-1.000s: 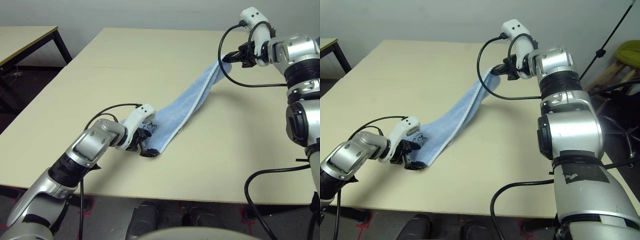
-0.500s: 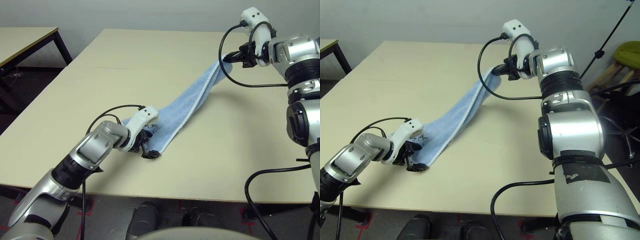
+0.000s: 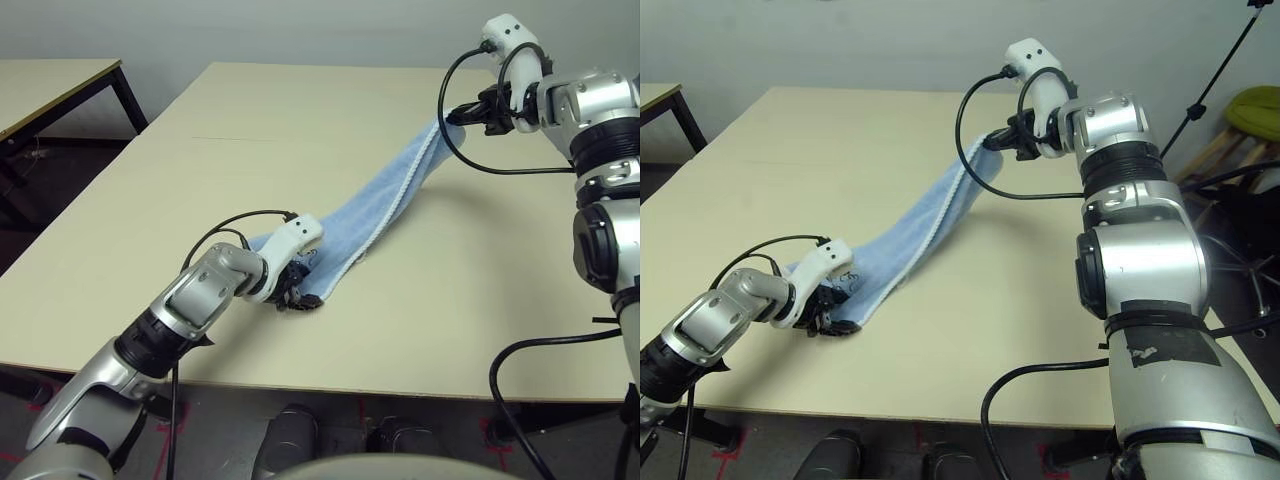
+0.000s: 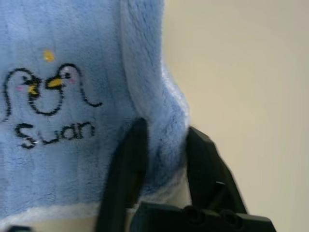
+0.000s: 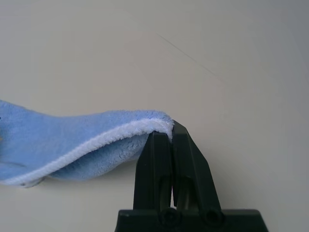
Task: Fold the towel and set it aside.
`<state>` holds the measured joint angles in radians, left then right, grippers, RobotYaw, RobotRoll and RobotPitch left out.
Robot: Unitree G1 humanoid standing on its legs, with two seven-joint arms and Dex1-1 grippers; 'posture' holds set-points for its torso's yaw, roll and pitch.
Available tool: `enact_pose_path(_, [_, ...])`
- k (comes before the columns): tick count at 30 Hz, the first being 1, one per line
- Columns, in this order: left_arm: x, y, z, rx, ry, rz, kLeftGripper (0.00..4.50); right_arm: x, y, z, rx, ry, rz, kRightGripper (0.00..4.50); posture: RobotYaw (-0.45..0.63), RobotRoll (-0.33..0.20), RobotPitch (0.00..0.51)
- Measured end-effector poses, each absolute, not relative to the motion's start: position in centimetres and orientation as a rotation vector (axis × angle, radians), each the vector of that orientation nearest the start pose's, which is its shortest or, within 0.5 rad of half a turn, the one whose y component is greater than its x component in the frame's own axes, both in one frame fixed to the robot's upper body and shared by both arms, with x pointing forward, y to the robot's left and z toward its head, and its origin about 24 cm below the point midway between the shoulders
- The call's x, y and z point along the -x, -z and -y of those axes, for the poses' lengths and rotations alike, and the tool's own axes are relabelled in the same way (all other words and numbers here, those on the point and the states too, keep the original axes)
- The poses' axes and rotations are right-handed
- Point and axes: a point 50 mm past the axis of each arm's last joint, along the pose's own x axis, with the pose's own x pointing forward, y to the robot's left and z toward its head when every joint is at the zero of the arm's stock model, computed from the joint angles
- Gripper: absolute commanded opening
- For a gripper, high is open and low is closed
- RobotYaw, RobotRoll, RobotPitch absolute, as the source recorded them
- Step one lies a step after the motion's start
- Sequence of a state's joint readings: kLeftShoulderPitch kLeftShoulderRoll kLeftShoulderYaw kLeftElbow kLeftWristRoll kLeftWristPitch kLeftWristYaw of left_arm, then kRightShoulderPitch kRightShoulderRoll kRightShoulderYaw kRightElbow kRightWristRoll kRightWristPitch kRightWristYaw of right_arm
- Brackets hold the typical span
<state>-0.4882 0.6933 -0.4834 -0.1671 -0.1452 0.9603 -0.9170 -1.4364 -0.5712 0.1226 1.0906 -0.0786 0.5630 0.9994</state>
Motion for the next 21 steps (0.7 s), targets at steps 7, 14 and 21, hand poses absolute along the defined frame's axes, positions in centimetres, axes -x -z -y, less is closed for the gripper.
enact_pose_path(7, [-27.1, -9.3, -16.3, -0.483, 1.045, -0.819, 0.03, -39.9, -27.4, 20.9, 0.321, -0.642, -0.406, 0.00, 0.11, 0.000, 0.010])
enact_pose_path(14, [-27.0, -12.4, -19.6, -0.321, 1.015, -0.796, 0.03, -37.9, -24.5, 23.8, 0.258, -0.674, -0.524, 0.00, 0.17, 0.000, 0.023])
enact_pose_path(21, [-26.7, -14.3, -22.2, -0.273, 0.949, -0.755, 0.03, -34.3, -22.2, 25.0, 0.231, -0.740, -0.636, 0.00, 0.19, 0.000, 0.055])
